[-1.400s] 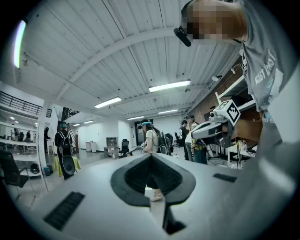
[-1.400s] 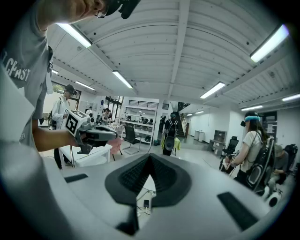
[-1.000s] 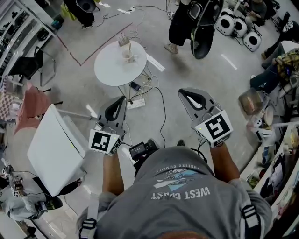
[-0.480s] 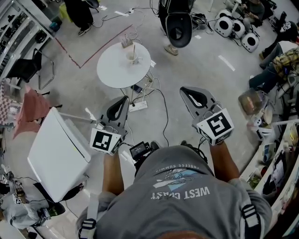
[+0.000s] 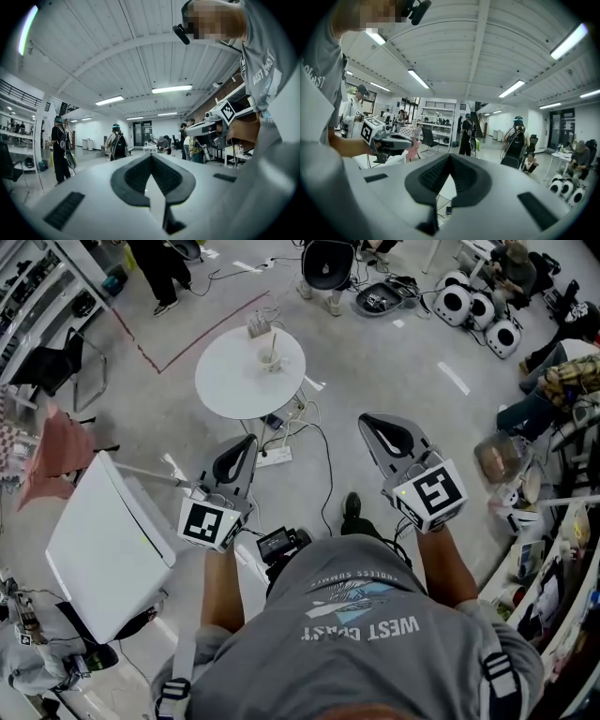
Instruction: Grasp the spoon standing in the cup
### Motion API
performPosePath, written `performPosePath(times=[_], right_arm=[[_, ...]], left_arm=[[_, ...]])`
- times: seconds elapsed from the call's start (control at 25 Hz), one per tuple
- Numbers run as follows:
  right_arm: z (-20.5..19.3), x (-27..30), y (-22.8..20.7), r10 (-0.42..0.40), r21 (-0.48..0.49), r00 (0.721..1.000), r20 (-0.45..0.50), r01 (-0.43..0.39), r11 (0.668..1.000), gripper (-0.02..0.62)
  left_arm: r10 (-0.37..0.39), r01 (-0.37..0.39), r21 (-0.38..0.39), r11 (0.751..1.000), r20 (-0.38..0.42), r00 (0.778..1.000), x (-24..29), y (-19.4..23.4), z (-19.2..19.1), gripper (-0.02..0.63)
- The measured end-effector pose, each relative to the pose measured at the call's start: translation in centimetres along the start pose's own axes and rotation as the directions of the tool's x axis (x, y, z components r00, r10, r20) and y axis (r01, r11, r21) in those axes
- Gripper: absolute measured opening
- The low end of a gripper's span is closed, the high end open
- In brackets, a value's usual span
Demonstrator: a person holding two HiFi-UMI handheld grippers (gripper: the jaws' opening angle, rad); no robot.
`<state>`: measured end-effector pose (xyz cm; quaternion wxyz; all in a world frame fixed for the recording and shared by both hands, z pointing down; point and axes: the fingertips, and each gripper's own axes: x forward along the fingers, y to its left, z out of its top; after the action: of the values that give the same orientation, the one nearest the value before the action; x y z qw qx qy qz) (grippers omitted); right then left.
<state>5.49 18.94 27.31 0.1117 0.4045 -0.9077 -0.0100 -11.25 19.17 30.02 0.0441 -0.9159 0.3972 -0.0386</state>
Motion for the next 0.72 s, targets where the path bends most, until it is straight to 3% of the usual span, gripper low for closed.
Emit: performPosePath(times=[0.72], right_arm=[[-1.7, 4.7, -9.0, 0.223, 0.032, 0.974, 0.031, -0.224, 0.974, 0.002]], left_arm=[[0.189, -0.189, 0.008, 0.982, -0.078, 0.979, 7.5, 0.3, 0.4, -0.003]])
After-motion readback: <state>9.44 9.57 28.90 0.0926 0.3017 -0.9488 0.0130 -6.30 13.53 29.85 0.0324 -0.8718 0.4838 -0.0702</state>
